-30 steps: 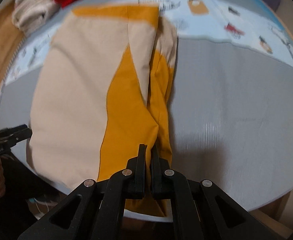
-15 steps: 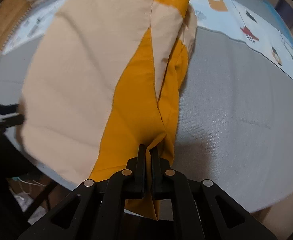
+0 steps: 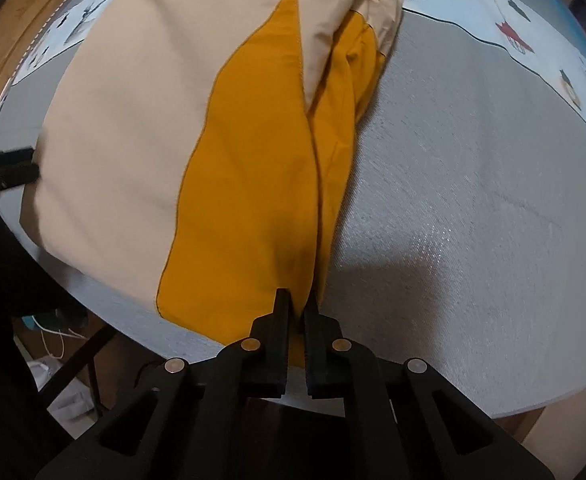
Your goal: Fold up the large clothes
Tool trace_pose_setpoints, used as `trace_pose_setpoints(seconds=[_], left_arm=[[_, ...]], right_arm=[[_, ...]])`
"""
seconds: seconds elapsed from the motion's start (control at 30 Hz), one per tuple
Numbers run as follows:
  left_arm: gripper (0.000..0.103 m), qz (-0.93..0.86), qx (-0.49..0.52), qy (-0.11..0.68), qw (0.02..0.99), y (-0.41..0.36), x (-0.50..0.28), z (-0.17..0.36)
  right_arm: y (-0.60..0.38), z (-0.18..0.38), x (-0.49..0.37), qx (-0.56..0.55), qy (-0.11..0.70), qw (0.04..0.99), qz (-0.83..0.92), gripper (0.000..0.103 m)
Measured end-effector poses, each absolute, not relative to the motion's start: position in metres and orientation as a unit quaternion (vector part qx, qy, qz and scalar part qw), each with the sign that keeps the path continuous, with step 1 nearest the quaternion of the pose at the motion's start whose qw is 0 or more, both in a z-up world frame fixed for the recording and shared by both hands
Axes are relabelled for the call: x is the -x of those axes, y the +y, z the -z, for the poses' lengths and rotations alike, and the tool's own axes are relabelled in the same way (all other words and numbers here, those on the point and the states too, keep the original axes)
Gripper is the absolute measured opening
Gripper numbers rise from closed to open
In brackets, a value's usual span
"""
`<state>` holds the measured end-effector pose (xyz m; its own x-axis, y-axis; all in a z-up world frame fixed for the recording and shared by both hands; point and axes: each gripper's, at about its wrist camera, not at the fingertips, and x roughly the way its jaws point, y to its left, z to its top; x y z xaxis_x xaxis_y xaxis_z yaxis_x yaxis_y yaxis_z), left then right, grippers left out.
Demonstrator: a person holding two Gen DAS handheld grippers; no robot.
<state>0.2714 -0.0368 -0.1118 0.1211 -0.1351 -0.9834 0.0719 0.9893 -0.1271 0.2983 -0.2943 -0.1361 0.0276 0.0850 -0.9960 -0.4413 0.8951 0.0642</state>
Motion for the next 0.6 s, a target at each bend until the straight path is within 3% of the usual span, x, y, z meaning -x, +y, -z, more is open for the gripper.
trace_pose_setpoints(seconds=[0.2, 0.37, 0.5, 0.6], left_arm=[[0.046, 0.079, 0.011, 0.642, 0.762, -0.035, -0.274, 0.090], [0.046, 0.080, 0.015, 0.587, 0.806, -0.014, -0.294, 0.056], [0.046, 0.067, 0.033, 0.570, 0.818, 0.005, -0.324, 0.052], [0.046, 0.062, 0.042, 0.561, 0.825, 0.010, -0.351, 0.055]], right_arm=[[-0.303, 0.134, -0.302, 0.202, 0.653, 0.723, -0.099, 0.005], [-0.336, 0.061, -0.318, 0.083, 0.542, 0.833, -0.076, 0.009], [-0.339, 0.026, -0.332, 0.019, 0.470, 0.880, -0.071, 0.028], [-0.333, 0.024, -0.349, -0.025, 0.465, 0.881, -0.086, 0.030]])
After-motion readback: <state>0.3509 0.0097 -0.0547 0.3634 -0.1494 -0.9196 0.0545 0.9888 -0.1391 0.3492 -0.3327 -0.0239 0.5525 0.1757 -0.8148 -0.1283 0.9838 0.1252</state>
